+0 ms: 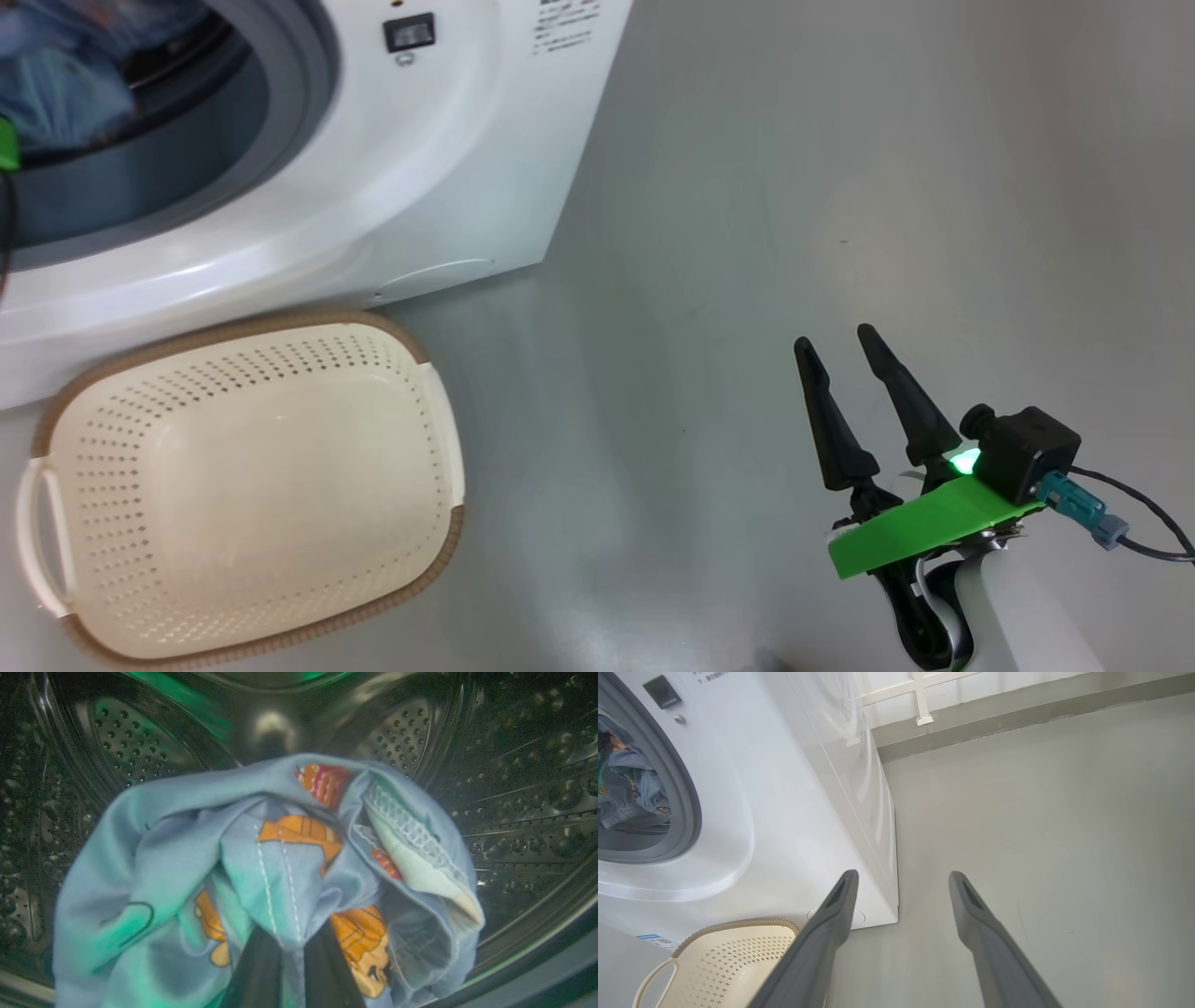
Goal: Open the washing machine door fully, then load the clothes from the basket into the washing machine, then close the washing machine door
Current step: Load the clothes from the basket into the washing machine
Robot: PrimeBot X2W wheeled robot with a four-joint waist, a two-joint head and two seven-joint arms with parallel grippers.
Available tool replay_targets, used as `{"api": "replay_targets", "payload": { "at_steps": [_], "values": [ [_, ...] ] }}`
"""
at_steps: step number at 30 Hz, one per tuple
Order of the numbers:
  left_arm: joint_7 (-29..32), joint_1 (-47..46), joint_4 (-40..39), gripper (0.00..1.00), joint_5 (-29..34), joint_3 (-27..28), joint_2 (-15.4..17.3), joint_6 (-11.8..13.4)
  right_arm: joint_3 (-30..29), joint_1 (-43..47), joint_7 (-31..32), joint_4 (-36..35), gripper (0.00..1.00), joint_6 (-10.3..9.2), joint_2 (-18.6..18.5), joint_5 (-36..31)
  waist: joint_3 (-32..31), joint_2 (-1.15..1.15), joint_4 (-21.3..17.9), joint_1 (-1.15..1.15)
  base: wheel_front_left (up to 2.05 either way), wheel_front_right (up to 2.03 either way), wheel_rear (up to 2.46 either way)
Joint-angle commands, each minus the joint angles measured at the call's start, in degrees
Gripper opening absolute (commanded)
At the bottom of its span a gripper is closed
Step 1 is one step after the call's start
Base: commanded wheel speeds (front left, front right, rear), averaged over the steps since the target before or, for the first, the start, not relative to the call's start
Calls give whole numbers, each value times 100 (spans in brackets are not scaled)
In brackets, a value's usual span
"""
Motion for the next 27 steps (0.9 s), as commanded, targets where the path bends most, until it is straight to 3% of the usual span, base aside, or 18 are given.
{"api": "replay_targets", "payload": {
  "at_steps": [1, 10, 12, 13, 15, 27],
  "values": [
    [-35, -117, -107, 0, 124, 161, 325, -8, 142, 11, -28, -124, 100, 9, 28, 18, 29, 0, -64, 0, 0, 0, 0],
    [-35, -154, 612, 2, 324, -230, 350, -8, 235, 48, -28, -98, 100, 9, 37, 41, 55, 0, -157, 0, 0, 0, 0],
    [-35, -233, 789, 40, 257, -414, 329, -8, 231, 41, -28, -98, 100, 9, 39, 39, 74, 0, -136, 0, 0, 0, 0],
    [-35, -233, 789, 40, 257, -414, 329, -8, 231, 41, -28, -98, 100, 9, 39, 39, 74, 0, -136, 0, 0, 0, 0],
    [-35, -323, 917, 98, 186, -571, 339, -8, 214, 33, -28, -98, 100, 9, 40, 38, 82, 0, -103, 0, 0, 0, 0],
    [128, -614, 1449, 100, -491, -1430, 275, -8, 174, -41, -28, -86, 100, 9, 43, 55, 33, 0, 142, 0, 0, 0, 0]
  ]
}}
